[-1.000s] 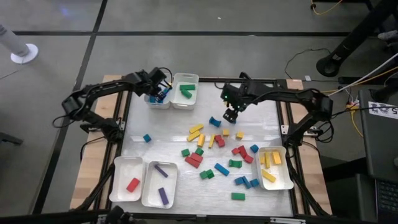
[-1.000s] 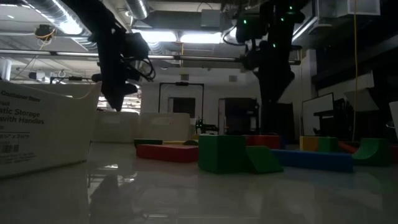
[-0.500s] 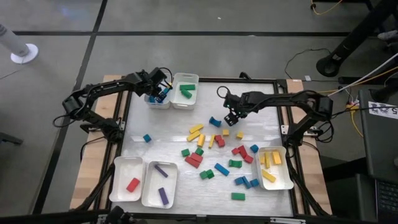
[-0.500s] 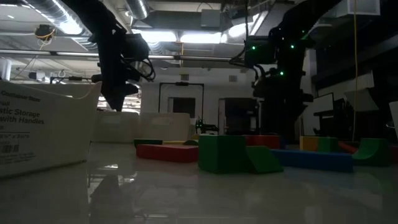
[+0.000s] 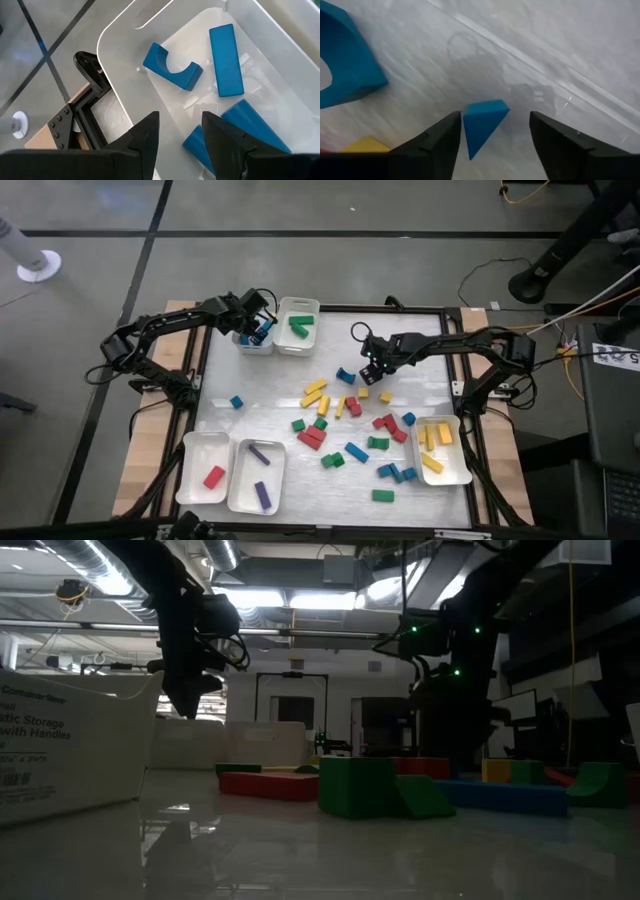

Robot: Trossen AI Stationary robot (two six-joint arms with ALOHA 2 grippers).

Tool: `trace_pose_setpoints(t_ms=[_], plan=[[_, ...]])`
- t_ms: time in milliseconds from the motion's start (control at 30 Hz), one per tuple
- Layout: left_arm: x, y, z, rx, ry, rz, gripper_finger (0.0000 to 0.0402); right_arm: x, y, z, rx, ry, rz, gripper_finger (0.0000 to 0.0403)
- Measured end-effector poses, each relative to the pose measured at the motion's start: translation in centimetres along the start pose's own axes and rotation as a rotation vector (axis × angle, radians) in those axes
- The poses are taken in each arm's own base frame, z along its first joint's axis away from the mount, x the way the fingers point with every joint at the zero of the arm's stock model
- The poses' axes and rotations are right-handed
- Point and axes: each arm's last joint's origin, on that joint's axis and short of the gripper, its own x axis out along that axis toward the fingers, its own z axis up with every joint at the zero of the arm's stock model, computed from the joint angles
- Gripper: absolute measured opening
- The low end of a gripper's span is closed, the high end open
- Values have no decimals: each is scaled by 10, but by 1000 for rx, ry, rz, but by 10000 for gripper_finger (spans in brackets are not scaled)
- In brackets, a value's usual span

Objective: Sort blocks
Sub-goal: Put the blue block into the top left white bin

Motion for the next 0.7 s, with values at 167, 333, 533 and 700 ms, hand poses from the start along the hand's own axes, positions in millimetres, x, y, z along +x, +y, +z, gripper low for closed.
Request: trace_pose_setpoints(t_ms=[167,333,533,700], plan=[[0,0,0,0,0,0,136,3,0,-1,2,-19,14,182],[0,0,0,0,0,0,136,4,1,1,-15,-34,26,148],[0,0,0,0,0,0,136,4,3,3,-23,-49,41,121],[0,0,0,0,0,0,136,4,3,2,-23,-43,49,128]])
